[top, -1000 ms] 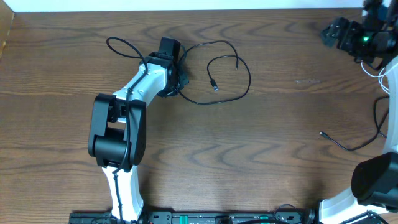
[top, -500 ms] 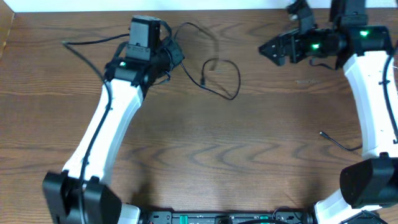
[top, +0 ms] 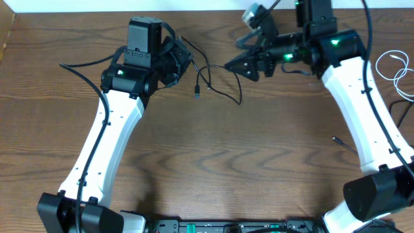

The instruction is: Untangle cables

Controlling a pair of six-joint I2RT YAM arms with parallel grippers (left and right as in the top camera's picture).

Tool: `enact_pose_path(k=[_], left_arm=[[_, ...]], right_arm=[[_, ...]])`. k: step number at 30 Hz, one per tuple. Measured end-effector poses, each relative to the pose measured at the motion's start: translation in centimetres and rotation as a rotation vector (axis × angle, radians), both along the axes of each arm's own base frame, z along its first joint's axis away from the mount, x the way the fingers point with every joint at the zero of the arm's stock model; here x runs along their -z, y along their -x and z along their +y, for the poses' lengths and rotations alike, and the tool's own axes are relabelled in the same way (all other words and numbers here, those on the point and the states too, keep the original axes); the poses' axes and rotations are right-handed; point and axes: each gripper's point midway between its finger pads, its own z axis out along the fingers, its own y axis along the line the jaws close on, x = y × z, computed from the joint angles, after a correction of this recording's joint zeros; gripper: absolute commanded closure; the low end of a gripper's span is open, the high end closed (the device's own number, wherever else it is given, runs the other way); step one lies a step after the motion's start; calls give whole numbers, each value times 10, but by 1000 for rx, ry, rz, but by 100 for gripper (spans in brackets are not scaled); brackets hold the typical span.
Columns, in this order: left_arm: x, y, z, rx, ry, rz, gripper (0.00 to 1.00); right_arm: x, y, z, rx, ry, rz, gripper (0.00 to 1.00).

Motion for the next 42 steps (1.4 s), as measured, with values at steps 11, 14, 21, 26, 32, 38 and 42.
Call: enact_pose_path(k=[11,14,21,26,32,38,42], left_arm=[[-2,5,-9,-74,150,97,93],[-2,4,-9,-82,158,102,92],[-3,4,-8,-87,160,102,92],[-2,2,-5,-87,134,85,66],[7,4,5,-73,29,68,44],[12,4,14,-35,-82,30,45],[13,4,16,3,-133,5,45]], right_arm=[[52,-1,48,-108,15,75,39],[67,-8,60,-114,13,87,52],[83,-21,75,-76,-3,142,99],[82,-29,69,-24,-12,180,99],[56,-67,2,192,-21,184,99],[-40,-80,-113,484,-116,55,99],[-94,-66,-191,706,-173,-15,99]])
